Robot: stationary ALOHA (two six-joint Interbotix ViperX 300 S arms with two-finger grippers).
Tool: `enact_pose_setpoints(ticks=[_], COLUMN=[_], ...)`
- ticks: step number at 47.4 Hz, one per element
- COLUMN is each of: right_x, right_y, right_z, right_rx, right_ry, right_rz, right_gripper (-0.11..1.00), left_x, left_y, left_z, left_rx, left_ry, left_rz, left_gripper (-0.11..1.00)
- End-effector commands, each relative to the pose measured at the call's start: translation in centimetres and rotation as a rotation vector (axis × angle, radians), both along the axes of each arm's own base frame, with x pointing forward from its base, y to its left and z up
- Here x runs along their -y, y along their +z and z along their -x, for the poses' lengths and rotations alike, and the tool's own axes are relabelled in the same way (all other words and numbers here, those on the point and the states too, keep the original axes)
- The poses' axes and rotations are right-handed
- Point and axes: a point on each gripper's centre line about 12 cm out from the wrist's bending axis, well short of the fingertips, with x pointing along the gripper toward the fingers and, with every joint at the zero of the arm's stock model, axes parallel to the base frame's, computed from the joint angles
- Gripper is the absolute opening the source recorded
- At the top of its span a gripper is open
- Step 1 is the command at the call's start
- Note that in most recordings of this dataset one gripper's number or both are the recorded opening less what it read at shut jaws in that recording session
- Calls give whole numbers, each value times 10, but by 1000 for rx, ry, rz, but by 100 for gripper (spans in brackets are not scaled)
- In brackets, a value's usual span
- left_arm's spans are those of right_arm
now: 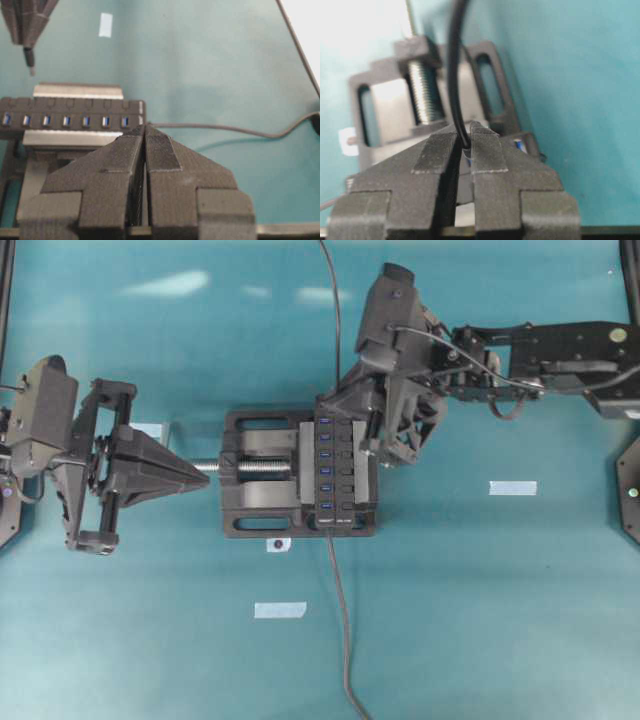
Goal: Insert the USB into the front port of the fixed hub.
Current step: 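Pull the plug out of the hub port with the right gripper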
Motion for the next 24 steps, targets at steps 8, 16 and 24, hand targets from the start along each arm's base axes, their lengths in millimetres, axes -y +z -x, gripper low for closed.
enact_pose_setpoints(ticks=[8, 16, 24], right_x=[-24, -37, -42], right_y=[17, 17, 16], right_z=[-2, -3, -3], right_rx=[52, 56, 58], right_ry=[51, 70, 44], right_rz=[-12, -34, -82], right_gripper=[3, 3, 3], left_x=[0, 0, -1], left_y=[17, 20, 25], left_z=[0, 8, 12], left_rx=[68, 87, 107], left_ry=[-1, -1, -2], left_rz=[2, 3, 3], left_gripper=[0, 0, 0])
